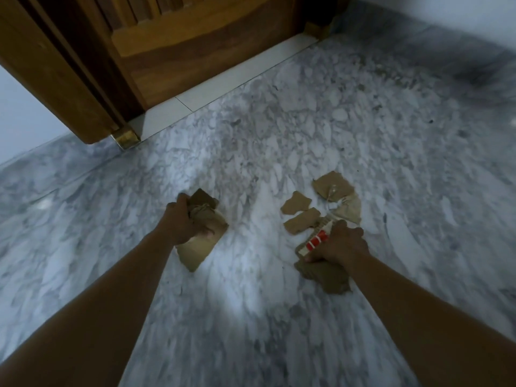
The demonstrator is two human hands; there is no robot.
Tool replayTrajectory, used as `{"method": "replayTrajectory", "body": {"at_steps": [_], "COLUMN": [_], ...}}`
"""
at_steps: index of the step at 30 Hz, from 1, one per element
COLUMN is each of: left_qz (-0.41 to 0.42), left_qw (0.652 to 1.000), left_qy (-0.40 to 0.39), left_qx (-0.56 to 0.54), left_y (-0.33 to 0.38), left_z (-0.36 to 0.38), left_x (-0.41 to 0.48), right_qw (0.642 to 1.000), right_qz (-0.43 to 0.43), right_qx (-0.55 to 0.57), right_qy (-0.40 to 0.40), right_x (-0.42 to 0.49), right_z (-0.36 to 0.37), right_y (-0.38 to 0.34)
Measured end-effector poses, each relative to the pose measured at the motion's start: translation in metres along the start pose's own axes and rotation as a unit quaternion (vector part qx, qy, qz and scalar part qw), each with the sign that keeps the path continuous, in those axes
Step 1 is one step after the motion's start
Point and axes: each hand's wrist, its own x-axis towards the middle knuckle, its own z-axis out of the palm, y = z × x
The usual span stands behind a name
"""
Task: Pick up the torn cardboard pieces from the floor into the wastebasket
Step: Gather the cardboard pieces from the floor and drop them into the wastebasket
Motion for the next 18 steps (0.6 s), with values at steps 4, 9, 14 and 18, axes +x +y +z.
{"method": "replayTrajectory", "body": {"at_steps": [4,9,14,18], "left_qz": [-0.002,-0.061,-0.034,0.002], "left_qw": [1.000,0.996,0.997,0.998], "left_qy": [-0.009,-0.053,-0.044,-0.064], "left_qx": [0.019,0.038,0.046,0.017], "left_y": [0.001,0.000,0.007,0.016], "left_z": [0.009,0.007,0.007,0.004], "left_x": [0.014,0.014,0.007,-0.007], "right_qw": [0.998,1.000,1.000,0.998], "right_qz": [0.001,0.004,-0.010,-0.041], "right_qx": [0.056,0.015,0.016,-0.003], "right_qy": [0.008,0.005,-0.002,-0.043], "right_x": [0.015,0.016,0.015,0.002], "right_z": [-0.001,0.004,0.003,0.001], "right_y": [0.005,0.006,0.008,0.009]}}
